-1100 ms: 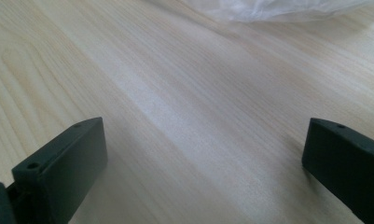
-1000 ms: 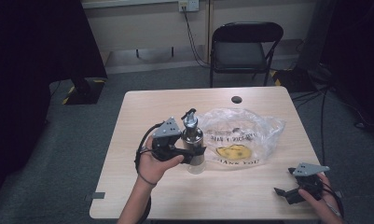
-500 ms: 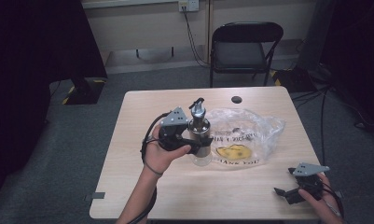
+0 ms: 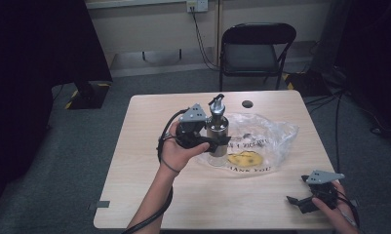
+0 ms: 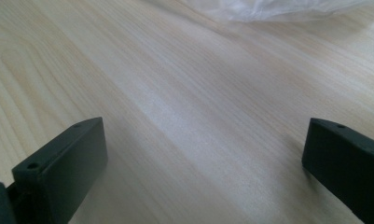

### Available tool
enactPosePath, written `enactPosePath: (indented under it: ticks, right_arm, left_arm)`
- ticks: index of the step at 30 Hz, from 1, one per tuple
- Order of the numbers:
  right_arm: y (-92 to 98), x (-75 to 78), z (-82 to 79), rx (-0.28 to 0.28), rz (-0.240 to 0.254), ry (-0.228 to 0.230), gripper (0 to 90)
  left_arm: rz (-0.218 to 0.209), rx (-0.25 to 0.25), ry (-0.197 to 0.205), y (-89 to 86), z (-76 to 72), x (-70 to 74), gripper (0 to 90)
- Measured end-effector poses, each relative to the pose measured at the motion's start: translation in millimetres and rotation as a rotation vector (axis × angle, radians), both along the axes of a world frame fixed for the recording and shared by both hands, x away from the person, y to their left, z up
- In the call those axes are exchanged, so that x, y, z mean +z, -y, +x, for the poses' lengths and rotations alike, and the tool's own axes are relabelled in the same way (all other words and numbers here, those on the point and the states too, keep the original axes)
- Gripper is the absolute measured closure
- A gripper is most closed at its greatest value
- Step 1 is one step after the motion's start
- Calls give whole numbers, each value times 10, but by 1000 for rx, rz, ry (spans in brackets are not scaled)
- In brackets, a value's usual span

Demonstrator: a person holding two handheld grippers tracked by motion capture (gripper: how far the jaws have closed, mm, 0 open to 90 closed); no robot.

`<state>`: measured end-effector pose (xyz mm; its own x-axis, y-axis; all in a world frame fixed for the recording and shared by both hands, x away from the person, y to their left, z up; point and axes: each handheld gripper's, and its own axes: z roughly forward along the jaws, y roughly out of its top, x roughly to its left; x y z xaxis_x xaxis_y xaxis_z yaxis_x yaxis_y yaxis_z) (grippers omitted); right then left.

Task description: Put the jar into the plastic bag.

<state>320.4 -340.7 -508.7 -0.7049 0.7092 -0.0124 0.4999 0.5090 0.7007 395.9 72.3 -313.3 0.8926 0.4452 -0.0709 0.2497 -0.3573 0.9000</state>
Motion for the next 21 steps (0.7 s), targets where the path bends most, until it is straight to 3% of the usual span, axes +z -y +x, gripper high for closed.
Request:
enactPosePath:
  ticks: [21]
  right_arm:
    - [0, 0, -1, -1, 0, 0, 0]
  left_arm:
    - [20, 14, 17, 317, 263, -68, 348]
